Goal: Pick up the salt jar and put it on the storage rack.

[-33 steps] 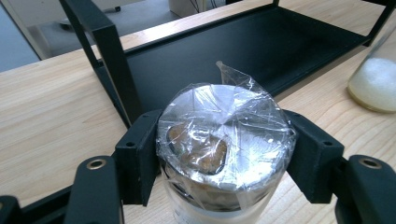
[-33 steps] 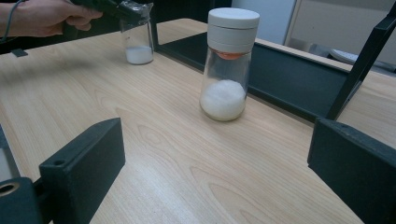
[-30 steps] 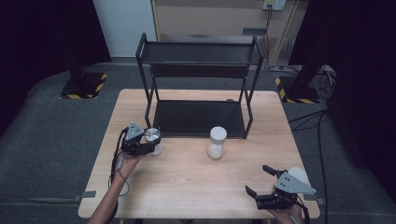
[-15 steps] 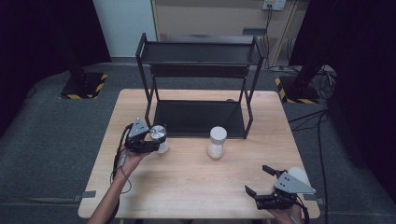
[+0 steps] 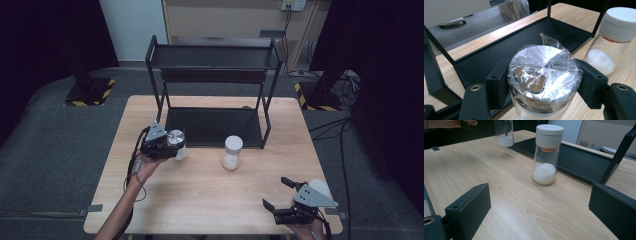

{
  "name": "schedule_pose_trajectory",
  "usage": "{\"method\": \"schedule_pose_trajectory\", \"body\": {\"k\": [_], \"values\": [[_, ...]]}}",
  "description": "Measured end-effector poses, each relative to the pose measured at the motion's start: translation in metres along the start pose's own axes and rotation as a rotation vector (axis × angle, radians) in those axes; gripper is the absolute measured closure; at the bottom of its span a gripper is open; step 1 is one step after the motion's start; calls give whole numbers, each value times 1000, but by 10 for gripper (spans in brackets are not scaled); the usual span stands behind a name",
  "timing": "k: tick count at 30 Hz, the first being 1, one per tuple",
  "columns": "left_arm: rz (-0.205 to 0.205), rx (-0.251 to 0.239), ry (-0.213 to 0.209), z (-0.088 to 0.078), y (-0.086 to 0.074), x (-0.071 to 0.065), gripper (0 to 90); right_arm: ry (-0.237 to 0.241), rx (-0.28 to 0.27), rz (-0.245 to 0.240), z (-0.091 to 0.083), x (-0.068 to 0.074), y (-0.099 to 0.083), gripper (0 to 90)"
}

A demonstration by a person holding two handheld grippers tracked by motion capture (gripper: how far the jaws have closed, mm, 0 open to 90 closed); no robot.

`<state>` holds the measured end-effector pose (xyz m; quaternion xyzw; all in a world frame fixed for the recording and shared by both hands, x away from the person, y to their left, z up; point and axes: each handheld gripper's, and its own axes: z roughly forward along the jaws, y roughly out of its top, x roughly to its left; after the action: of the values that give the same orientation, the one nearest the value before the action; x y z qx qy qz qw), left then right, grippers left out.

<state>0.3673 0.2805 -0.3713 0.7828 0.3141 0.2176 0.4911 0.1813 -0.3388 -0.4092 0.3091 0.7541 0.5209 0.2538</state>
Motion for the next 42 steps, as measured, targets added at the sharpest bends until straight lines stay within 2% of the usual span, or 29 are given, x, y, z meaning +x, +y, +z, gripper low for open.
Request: {"method": "schedule_pose_trajectory", "body": {"k": [3, 16, 23, 42], "values": [[-9, -1, -1, 3, 4, 1, 335, 1, 0, 0, 0, 0, 0, 41], [3, 8, 17, 16, 20, 2, 335, 3, -1, 1, 0, 0, 0, 41], [-18, 5, 33, 24, 22, 4, 335, 3, -2, 1, 0, 0, 0, 41], [-59, 23, 127, 56, 26, 10, 335, 5, -1, 2, -1, -1, 0, 41]]}}
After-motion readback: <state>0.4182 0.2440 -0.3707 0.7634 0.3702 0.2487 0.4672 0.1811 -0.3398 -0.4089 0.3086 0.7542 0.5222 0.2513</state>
